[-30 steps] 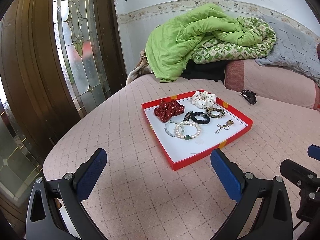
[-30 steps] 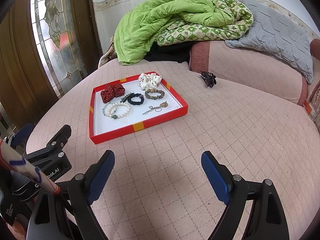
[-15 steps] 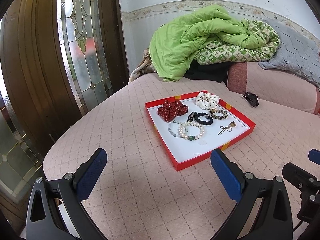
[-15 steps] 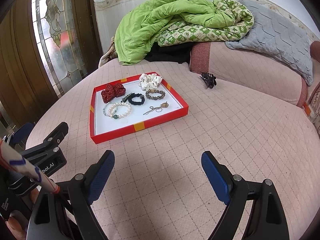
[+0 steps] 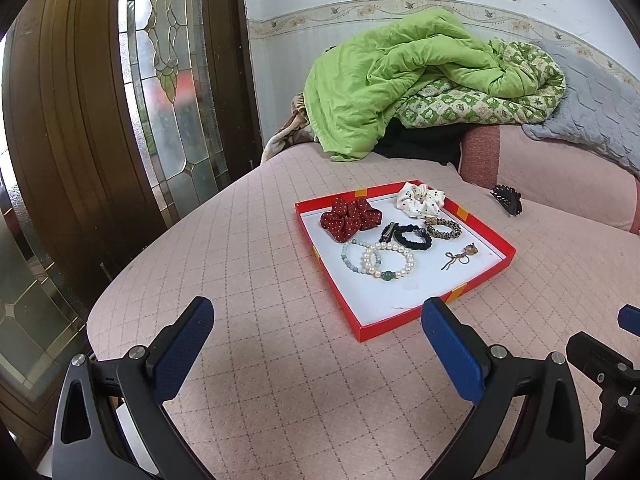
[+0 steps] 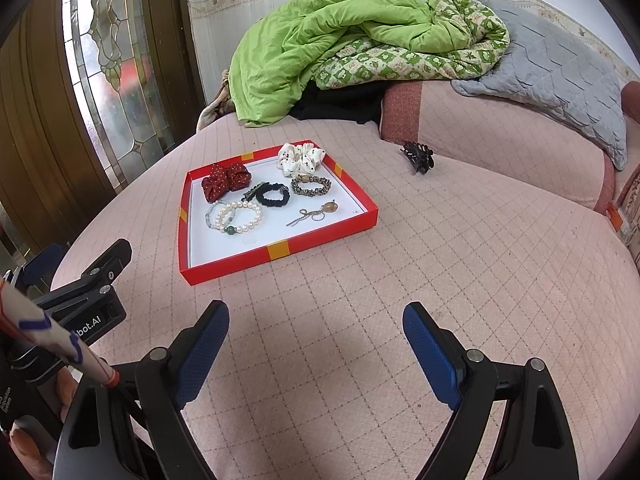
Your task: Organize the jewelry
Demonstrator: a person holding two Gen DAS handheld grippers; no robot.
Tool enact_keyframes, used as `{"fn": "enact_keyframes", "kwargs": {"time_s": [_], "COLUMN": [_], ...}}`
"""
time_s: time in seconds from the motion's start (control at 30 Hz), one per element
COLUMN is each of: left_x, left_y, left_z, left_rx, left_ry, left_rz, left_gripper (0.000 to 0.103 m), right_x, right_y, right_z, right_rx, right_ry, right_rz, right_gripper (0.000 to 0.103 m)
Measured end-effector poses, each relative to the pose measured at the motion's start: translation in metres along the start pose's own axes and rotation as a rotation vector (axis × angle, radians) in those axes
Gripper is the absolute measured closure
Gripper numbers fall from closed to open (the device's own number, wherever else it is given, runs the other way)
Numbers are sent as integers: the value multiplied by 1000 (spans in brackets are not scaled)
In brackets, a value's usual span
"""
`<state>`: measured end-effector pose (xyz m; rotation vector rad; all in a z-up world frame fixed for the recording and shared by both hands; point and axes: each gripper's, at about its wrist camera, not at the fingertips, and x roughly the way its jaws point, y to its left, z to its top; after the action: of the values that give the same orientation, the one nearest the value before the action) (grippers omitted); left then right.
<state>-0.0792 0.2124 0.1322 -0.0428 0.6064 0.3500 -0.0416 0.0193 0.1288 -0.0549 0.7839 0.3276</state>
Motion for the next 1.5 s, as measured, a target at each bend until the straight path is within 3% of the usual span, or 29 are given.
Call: {"fn": "enact_keyframes", "kwargs": {"time_s": [1.5], "left_x": [4], "left_y": [5], "left_z": [0], "left_rx": [0], "left_ry": [6], "left_rz": [4], "left_gripper": [0], "right_x": [2], "right_y": [1], "right_z": [-2], "right_rx": [5], "right_ry": [11], "right_rz": [-3], "right_gripper": [11]}}
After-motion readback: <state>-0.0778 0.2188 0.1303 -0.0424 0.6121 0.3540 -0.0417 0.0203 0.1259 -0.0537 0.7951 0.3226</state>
